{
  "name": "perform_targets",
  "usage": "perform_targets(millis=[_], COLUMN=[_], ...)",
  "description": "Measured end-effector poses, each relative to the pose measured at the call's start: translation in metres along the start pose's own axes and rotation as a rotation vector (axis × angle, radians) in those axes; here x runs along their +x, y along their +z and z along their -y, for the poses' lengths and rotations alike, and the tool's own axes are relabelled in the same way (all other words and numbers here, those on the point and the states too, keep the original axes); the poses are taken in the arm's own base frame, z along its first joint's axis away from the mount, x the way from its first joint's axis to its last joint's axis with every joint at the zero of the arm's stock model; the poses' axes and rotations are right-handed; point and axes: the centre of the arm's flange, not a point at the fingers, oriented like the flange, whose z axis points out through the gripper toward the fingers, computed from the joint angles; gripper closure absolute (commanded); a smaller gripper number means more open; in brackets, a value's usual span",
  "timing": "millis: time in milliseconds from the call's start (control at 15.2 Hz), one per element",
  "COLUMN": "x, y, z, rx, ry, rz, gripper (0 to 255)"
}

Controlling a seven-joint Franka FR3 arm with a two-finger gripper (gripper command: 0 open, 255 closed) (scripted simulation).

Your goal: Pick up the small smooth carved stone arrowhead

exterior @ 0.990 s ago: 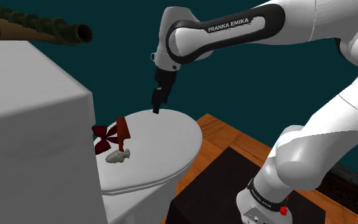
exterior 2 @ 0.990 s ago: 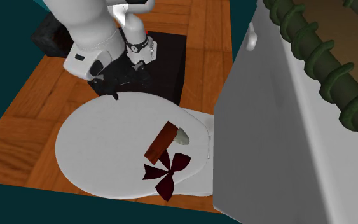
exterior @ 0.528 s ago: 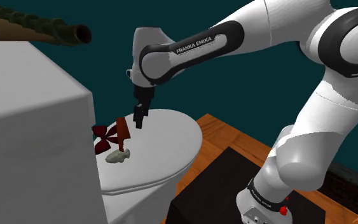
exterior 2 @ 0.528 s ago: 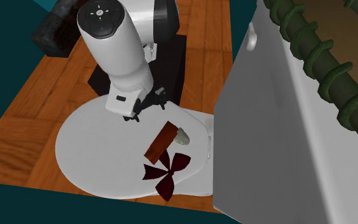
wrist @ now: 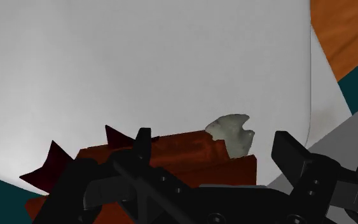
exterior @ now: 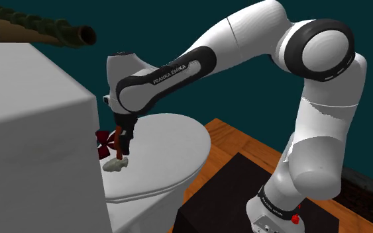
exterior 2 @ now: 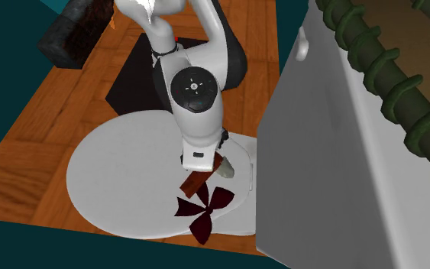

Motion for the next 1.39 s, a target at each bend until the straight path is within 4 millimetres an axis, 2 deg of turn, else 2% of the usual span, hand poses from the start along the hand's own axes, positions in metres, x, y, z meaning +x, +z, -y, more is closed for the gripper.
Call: perform_targets(millis=[198,330,726,792,1386], x=[0.023,0.03,0.036,0.036,0.036], y=[0.022,0.031,0.073,0.076,0.078], z=[0.013,0.013,0.017,0.017,0.017], rx=[-0.011,-0.014,-0.003,-0.002,-0.002], ry=[-0.066,-0.083,-0.099,-0.1,-0.1], rz=[0.008,0.009,0.025,0.026,0.026], gripper=[0,0,0,255,255])
